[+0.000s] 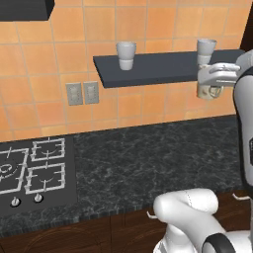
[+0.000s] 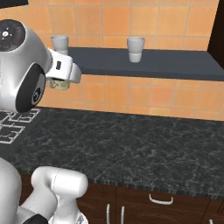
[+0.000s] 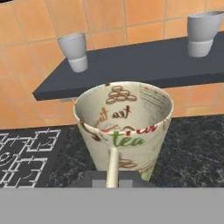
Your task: Gather all objects into one cabinet and sort the glasses and bowls to opposite sides.
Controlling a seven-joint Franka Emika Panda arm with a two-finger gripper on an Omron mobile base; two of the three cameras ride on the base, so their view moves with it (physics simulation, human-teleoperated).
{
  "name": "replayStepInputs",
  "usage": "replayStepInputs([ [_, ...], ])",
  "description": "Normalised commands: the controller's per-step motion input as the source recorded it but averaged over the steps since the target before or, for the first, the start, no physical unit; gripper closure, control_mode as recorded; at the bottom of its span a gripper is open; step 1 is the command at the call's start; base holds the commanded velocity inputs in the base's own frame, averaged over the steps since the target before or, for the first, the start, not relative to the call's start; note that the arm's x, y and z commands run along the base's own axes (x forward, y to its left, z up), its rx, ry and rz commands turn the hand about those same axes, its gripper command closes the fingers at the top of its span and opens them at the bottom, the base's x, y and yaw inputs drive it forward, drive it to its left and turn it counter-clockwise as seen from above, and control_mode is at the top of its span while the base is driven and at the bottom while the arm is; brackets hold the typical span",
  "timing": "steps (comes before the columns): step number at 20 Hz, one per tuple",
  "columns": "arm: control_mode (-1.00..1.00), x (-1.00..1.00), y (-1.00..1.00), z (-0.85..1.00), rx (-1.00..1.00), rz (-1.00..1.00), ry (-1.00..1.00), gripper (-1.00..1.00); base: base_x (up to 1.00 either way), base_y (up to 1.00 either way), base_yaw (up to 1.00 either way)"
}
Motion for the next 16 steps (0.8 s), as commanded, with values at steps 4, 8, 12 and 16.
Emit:
replayStepInputs([
  [4, -1.0, -0.32, 0.14, -0.41, 0.0, 0.0, 0.01, 1.0, 0.0, 0.0, 0.0],
  [8, -1.0, -0.04, 0.0, -0.36, -0.02, 0.0, 0.0, 1.0, 0.0, 0.0, 0.0],
  [12, -1.0, 0.0, 0.0, -0.32, -0.04, 0.0, 0.04, 1.0, 0.0, 0.0, 0.0],
  [16, -1.0, 0.0, 0.0, -0.29, -0.02, 0.0, 0.05, 1.0, 0.0, 0.0, 0.0],
])
